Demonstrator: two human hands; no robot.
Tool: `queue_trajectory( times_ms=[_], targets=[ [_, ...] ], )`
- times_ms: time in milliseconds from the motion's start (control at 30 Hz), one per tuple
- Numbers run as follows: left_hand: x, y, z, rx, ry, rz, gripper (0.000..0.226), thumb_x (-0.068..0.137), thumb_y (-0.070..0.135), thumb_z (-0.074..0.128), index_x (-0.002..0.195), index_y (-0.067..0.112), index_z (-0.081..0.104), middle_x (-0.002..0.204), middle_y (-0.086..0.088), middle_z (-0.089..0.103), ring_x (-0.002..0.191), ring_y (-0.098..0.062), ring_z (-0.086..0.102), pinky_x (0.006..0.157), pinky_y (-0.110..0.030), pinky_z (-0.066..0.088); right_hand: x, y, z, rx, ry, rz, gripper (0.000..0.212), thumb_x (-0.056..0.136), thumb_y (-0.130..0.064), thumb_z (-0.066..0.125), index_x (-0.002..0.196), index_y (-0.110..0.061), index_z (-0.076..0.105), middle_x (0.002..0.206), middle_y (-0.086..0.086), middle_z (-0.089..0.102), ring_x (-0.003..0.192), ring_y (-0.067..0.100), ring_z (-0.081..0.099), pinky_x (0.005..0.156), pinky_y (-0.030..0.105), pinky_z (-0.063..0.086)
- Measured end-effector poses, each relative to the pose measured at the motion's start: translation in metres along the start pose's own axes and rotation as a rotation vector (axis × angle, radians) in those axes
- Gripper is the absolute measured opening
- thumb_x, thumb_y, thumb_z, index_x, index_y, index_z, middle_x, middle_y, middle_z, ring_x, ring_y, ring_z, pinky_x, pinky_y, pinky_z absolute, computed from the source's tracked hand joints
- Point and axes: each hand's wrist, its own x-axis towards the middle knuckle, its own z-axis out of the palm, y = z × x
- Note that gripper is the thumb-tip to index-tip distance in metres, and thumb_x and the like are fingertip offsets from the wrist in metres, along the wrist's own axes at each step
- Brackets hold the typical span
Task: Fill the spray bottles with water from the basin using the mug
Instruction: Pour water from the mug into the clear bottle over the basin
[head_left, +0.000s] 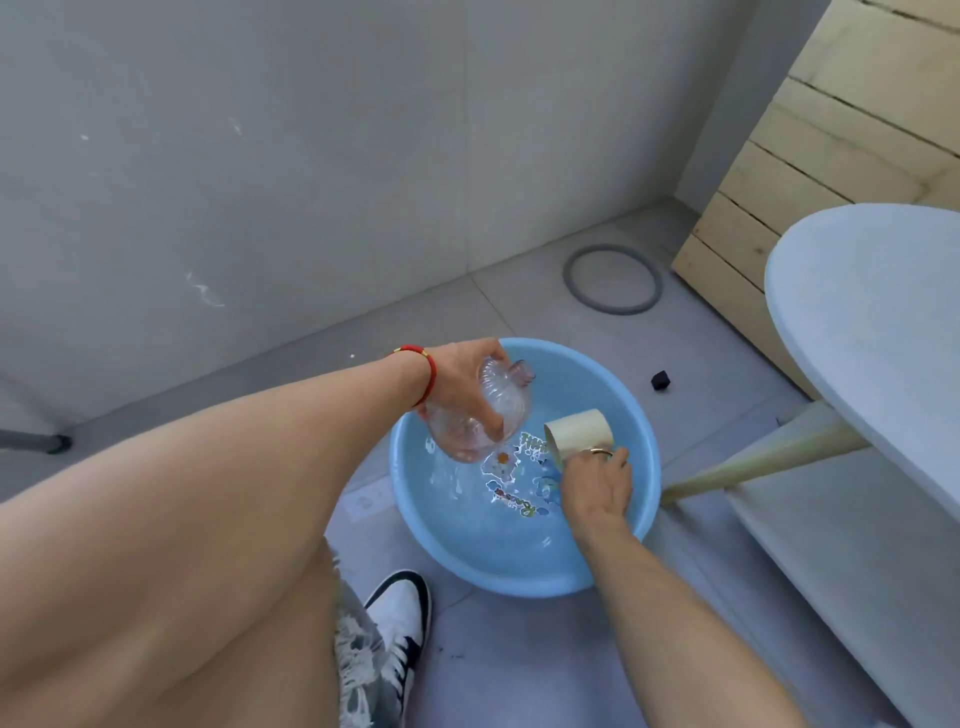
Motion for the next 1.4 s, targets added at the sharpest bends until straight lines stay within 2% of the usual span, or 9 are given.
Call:
queue_trajectory(
  times_ms=[133,267,433,533,633,767,1033,1200,1400],
  targets=[
    [0.002,0.000,0.003,-0.065,-0.027,-0.019,0.089,0.063,0.030,0.096,0.134,0.046,0.044,0.107,0.011,0.054,0.091,-0.014,0.064,0.053,-0.030,0.057,0.006,0.005,0.022,0.046,-0.027,0.049,0.031,0.093,-0.009,0.050,0.113,-0.017,0.072,0.112,0.006,0.074,0.113,0.031,0.057,0.087,0.032,0.045],
    [0.003,-0.003,0.003,-0.103,-0.032,-0.023,0.088,0.064,0.027,0.096,0.133,0.045,0.046,0.107,0.008,0.055,0.088,-0.013,0.064,0.052,-0.030,0.057,-0.007,-0.004,0.030,0.192,-0.067,-0.115,0.035,0.092,-0.006,0.051,0.117,-0.019,0.072,0.113,0.003,0.076,0.108,0.026,0.071,0.093,0.033,0.052],
    [-0.001,-0.006,-0.002,-0.100,-0.007,-0.032,0.087,0.066,0.025,0.095,0.134,0.045,0.046,0.106,0.011,0.052,0.090,-0.012,0.060,0.059,-0.036,0.061,-0.017,-0.015,0.021,0.408,-0.191,-0.050,0.034,0.101,-0.018,0.043,0.123,-0.020,0.068,0.127,0.009,0.068,0.119,0.036,0.061,0.093,0.037,0.049],
    [-0.006,-0.008,-0.006,-0.074,0.007,-0.037,0.089,0.064,0.028,0.095,0.136,0.046,0.045,0.110,0.010,0.052,0.101,-0.021,0.061,0.077,-0.048,0.065,-0.014,-0.011,0.015,0.799,-0.276,0.101,0.041,0.097,-0.036,0.042,0.104,-0.009,0.072,0.104,0.014,0.074,0.101,0.037,0.068,0.090,0.042,0.055],
    [-0.012,-0.009,-0.009,-0.075,0.022,-0.038,0.090,0.063,0.028,0.096,0.133,0.047,0.045,0.111,0.010,0.052,0.105,-0.024,0.061,0.080,-0.053,0.064,-0.014,-0.002,0.007,1.207,-0.313,0.148,0.035,0.095,-0.027,0.050,0.072,-0.007,0.067,0.060,0.007,0.066,0.058,0.026,0.061,0.080,0.052,0.061],
    [-0.020,-0.010,-0.016,-0.116,0.026,-0.025,0.092,0.060,0.027,0.098,0.132,0.045,0.043,0.118,0.005,0.053,0.108,-0.028,0.061,0.078,-0.055,0.064,-0.020,0.013,-0.020,1.378,-0.309,0.074,0.036,0.101,-0.025,0.052,0.072,-0.007,0.064,0.053,0.006,0.057,0.064,0.025,0.060,0.085,0.054,0.059],
    [-0.028,-0.007,-0.024,-0.168,0.076,0.022,0.085,0.061,0.025,0.097,0.131,0.041,0.052,0.117,0.008,0.058,0.109,-0.026,0.064,0.079,-0.055,0.064,-0.018,0.053,-0.135,1.323,-0.134,-0.039,0.039,0.103,-0.024,0.053,0.066,-0.012,0.056,0.047,0.003,0.047,0.073,0.026,0.063,0.080,0.044,0.059],
    [-0.029,0.004,-0.024,-0.078,0.172,0.102,0.085,0.064,0.030,0.096,0.136,0.033,0.050,0.124,0.005,0.059,0.109,-0.021,0.060,0.060,-0.027,0.054,-0.030,0.066,-0.208,1.189,0.020,-0.044,0.040,0.093,-0.019,0.057,0.054,-0.018,0.051,0.050,0.000,0.052,0.066,0.024,0.064,0.059,0.022,0.053],
    [-0.023,0.013,-0.020,-0.105,0.215,0.110,0.094,0.060,0.035,0.097,0.139,0.035,0.046,0.126,0.005,0.055,0.113,-0.024,0.058,0.066,-0.041,0.065,-0.041,0.071,-0.233,1.150,0.147,-0.077,0.030,0.078,-0.027,0.057,0.052,-0.015,0.047,0.055,0.002,0.050,0.060,0.021,0.063,0.069,0.037,0.056]
  ],
)
